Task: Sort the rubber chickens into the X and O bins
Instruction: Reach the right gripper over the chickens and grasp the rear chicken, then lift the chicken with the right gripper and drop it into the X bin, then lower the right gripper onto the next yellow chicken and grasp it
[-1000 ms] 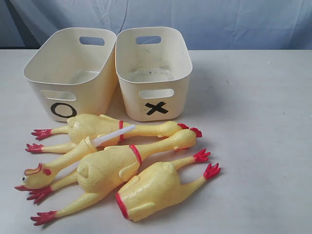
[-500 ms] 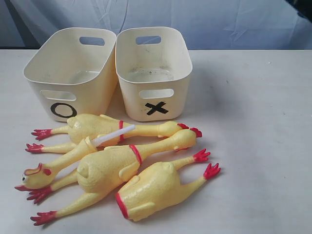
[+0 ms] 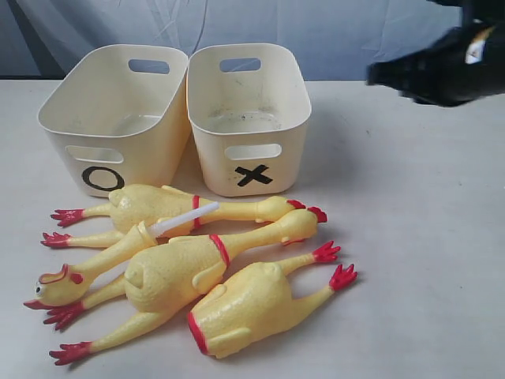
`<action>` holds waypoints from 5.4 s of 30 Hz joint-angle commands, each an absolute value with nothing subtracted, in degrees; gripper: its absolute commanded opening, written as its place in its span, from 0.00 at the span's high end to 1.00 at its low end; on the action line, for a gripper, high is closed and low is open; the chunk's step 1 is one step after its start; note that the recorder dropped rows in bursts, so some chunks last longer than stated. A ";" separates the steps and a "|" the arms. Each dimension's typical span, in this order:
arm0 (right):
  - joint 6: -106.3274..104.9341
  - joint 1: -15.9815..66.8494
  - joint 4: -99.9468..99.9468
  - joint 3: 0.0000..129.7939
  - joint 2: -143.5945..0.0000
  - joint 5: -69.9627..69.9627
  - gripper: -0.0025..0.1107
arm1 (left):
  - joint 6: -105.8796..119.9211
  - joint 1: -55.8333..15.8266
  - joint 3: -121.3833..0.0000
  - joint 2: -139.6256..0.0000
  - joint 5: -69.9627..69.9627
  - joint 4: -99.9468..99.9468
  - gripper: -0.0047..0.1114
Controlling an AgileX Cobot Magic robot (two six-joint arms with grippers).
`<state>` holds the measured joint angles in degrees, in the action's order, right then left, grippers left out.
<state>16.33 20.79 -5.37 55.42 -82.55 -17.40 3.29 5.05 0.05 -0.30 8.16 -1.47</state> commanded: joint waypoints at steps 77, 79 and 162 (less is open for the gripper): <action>-2.39 68.65 -58.12 115.60 -127.52 -62.21 0.98 | 3.30 4.57 0.00 0.00 7.63 -1.61 0.96; 8.61 64.35 -60.87 116.85 -127.52 -61.63 0.98 | 3.30 4.57 0.00 0.00 7.63 -1.61 0.96; -40.35 53.37 9.25 68.29 -109.52 -57.76 0.38 | 3.30 4.57 0.00 0.00 7.63 -1.61 0.96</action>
<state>-36.62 52.69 6.26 68.49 -108.74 -52.85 3.71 5.05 0.05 -0.30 8.18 -1.97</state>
